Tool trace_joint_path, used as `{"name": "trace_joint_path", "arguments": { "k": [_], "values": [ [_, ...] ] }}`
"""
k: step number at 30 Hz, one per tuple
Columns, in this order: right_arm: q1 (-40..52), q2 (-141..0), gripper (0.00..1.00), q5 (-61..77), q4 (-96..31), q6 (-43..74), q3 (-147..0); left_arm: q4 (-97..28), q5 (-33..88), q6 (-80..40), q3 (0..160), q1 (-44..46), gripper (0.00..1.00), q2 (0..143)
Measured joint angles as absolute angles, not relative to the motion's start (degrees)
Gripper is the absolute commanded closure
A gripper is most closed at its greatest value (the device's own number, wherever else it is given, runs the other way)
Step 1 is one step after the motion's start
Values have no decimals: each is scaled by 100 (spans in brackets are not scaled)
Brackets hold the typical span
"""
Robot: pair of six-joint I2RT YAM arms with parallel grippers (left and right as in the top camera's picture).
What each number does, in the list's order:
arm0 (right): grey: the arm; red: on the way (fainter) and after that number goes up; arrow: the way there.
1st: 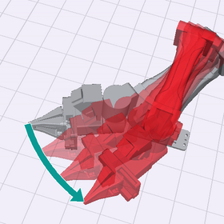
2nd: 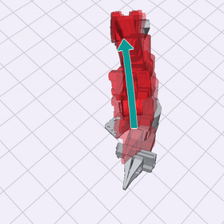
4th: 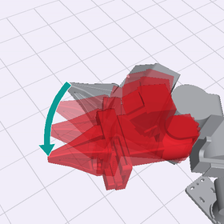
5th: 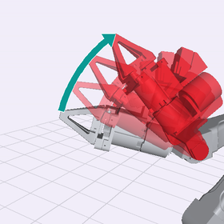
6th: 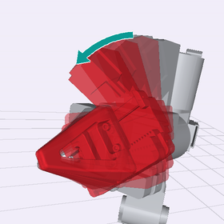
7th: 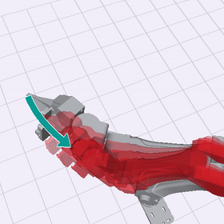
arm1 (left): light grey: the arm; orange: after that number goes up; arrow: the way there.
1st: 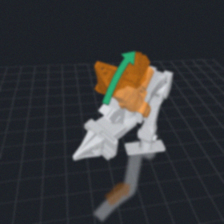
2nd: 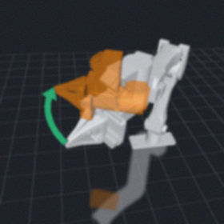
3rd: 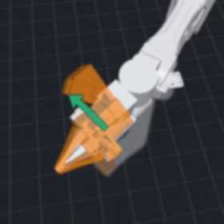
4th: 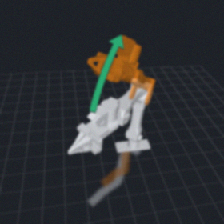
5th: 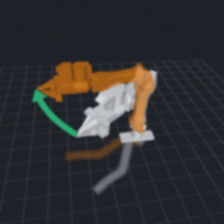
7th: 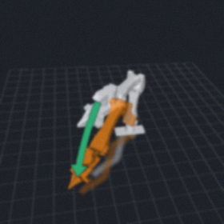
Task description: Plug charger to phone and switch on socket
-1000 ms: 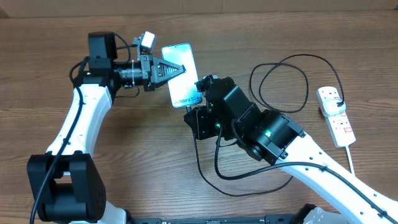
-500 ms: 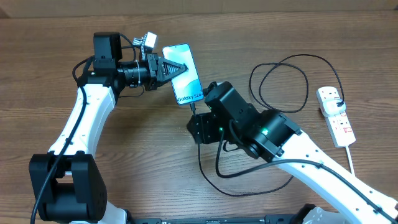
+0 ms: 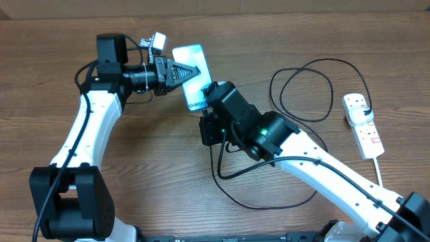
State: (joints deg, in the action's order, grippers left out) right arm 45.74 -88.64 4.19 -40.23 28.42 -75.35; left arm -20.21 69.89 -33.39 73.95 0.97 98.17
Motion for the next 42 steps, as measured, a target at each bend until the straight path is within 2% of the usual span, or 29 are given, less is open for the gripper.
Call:
{"name": "trace_joint_path", "arguments": {
  "k": [11,20,22,24,26,29,30,36,38,42],
  "values": [
    [4504,-8853,96,576,-4141,2543,-7529,-2165,7273,-2375,7472,152,96,9817],
    [4471,-8799,96,554,-3872,2477,-7413,-2134,7325,-2185,7557,217,96,9817],
    [4471,-8796,85,552,-3839,2491,-7400,-2143,7328,-2161,7570,220,96,9817],
    [4471,-8781,73,563,-3905,2469,-7400,-2169,7323,-2121,7568,248,96,9817],
    [4466,-8737,55,576,-4064,2475,-7400,-2233,7288,-2082,7561,325,96,9817],
    [4381,-8628,40,475,-4333,2443,-7478,-2414,7236,-2073,7507,519,96,9817],
    [4342,-8578,32,460,-4466,2440,-7502,-2449,7129,-2071,7489,578,96,9817],
    [4283,-8152,5,357,-5194,2403,-7686,-3063,6366,-2047,7439,740,96,9817],
    [4283,-7937,0,351,-5380,2401,-7706,-3210,6132,-1942,7437,794,96,9817],
    [4278,-7378,0,338,-5747,2397,-7736,-3575,5666,-1535,7435,991,96,9832]
  ]
}}
